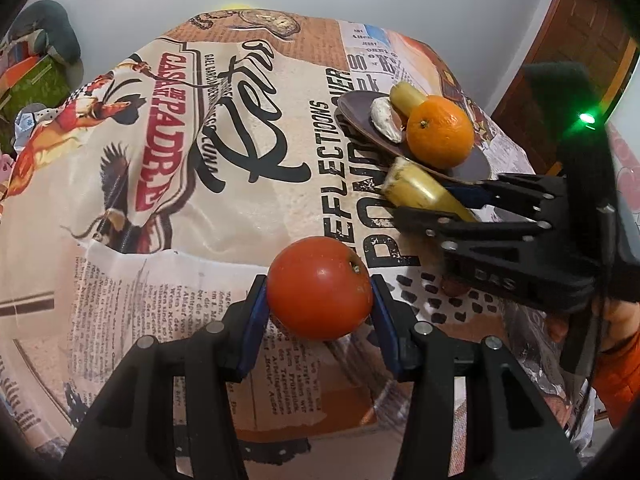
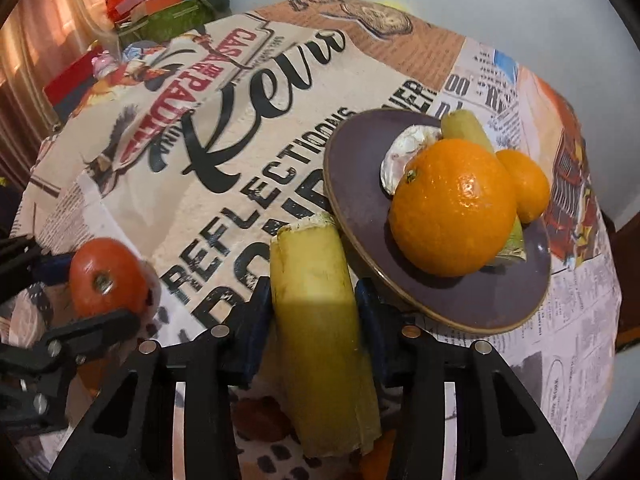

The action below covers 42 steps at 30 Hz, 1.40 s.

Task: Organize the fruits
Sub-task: 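Carry the tomato and corn cob over the purple plate and lower them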

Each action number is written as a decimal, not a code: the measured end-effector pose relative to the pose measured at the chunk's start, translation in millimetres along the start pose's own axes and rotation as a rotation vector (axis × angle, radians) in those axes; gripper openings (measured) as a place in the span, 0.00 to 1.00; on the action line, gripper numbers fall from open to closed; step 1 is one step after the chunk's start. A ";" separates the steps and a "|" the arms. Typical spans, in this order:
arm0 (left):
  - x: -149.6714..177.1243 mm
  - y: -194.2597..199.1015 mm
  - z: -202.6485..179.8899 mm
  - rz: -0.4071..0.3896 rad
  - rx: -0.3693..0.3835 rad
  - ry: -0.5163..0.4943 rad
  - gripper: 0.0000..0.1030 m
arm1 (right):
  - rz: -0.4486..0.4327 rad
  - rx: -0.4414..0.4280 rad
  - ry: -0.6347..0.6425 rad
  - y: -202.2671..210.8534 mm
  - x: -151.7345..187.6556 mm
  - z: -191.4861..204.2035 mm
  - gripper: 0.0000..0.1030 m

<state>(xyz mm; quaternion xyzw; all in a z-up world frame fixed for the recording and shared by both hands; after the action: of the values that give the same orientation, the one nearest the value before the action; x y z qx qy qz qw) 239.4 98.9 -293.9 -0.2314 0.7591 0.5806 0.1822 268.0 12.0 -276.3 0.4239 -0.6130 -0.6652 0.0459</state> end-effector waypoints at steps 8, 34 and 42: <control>-7.2 20.7 -3.0 -0.040 -0.009 0.031 0.47 | -0.090 -0.040 -0.012 51.7 -5.6 -0.3 0.34; -78.6 33.6 -67.2 -0.141 -0.038 -0.059 0.47 | -0.291 0.056 -0.160 136.6 -13.0 -105.2 0.34; -101.1 -1.3 -63.7 -0.119 -0.043 -0.050 0.47 | -0.251 0.073 -0.170 104.8 -16.1 -128.8 0.34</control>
<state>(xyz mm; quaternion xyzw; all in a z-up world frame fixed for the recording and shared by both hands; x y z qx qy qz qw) 323.3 51.3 -223.3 -0.2655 0.7266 0.5903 0.2304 310.1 -104.2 -164.3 0.4407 -0.5806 -0.6764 -0.1052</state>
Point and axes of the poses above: each gripper's, at about its wrist camera, not at the fingertips, and y roughly against the way its jaws point, z to its left, x to its underside, the point moved 8 cm from there along -y, roughly the way its jaws point, and after that the axes turned 6 degrees about x, right-handed, at the moved point
